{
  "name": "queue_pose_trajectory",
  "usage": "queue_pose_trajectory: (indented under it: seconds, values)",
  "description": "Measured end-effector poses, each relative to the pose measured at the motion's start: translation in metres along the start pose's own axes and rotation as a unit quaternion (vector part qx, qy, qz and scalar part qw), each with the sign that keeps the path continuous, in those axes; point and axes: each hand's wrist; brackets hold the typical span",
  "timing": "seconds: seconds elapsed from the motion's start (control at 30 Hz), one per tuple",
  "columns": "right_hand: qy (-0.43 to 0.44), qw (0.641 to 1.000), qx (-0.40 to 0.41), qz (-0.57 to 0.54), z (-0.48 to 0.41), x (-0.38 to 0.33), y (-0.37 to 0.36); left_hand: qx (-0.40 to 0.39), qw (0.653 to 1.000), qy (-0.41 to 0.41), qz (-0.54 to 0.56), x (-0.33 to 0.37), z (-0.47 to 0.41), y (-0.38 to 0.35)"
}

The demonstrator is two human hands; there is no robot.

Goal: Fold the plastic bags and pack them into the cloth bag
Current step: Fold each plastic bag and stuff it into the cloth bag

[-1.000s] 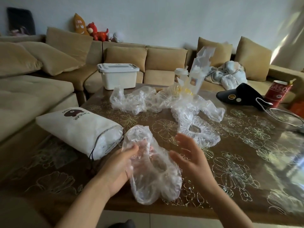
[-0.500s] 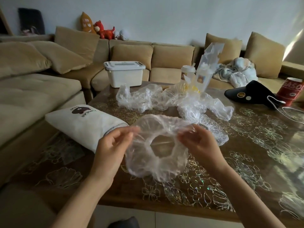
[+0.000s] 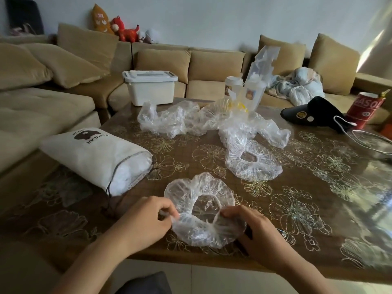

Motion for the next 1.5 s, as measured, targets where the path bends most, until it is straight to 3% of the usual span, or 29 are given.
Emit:
queue_pose_trajectory:
  seconds: [0.17,0.47,0.6,0.77,0.87,0.97,1.03,1.13,1.27,1.43,1.5]
  values:
    - [-0.015,0.999,-0.040,-0.031,-0.011,0.000,0.014,0.009,0.999,0.010,0.031,-0.007,-0.004,0.003]
    - [-0.162,0.984,-0.061,-0.051,-0.078,0.004,0.002,0.203,0.975,0.048,0.069,-0.010,-0.022,-0.009]
    - [-0.221,0.973,-0.047,0.037,-0.091,-0.002,-0.009,0.266,0.961,0.073,0.006,-0.009,-0.027,-0.016]
    - [-0.235,0.959,-0.044,0.154,-0.094,-0.014,-0.017,0.272,0.953,0.102,-0.085,0.003,-0.023,-0.019]
    - [-0.200,0.960,-0.016,0.195,-0.090,-0.015,-0.021,0.285,0.953,0.032,-0.101,0.013,-0.025,-0.022]
    - [-0.185,0.963,0.010,0.197,-0.083,-0.014,-0.025,0.202,0.971,-0.090,-0.093,0.029,-0.038,-0.024]
    - [-0.187,0.965,0.024,0.181,-0.080,-0.012,-0.028,0.119,0.979,-0.118,-0.120,0.027,-0.054,-0.027]
    - [-0.182,0.970,0.039,0.154,-0.079,-0.011,-0.030,0.072,0.993,-0.037,-0.089,0.012,-0.071,-0.027]
    - [-0.200,0.972,0.068,0.100,-0.079,-0.010,-0.026,0.072,0.991,0.029,-0.108,0.008,-0.080,-0.025]
    - [-0.262,0.948,0.163,-0.075,-0.078,-0.002,-0.021,0.037,0.992,0.121,-0.017,0.020,-0.078,-0.020]
    - [-0.292,0.930,0.183,-0.126,-0.076,-0.002,-0.018,0.046,0.984,0.145,0.088,0.019,-0.074,-0.013]
Point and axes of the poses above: each hand's wrist, its own z-axis away from the middle knuckle, its own y-axis out of the back of the hand, x = y × z, and after that the axes turned 15 degrees about z, right-handed
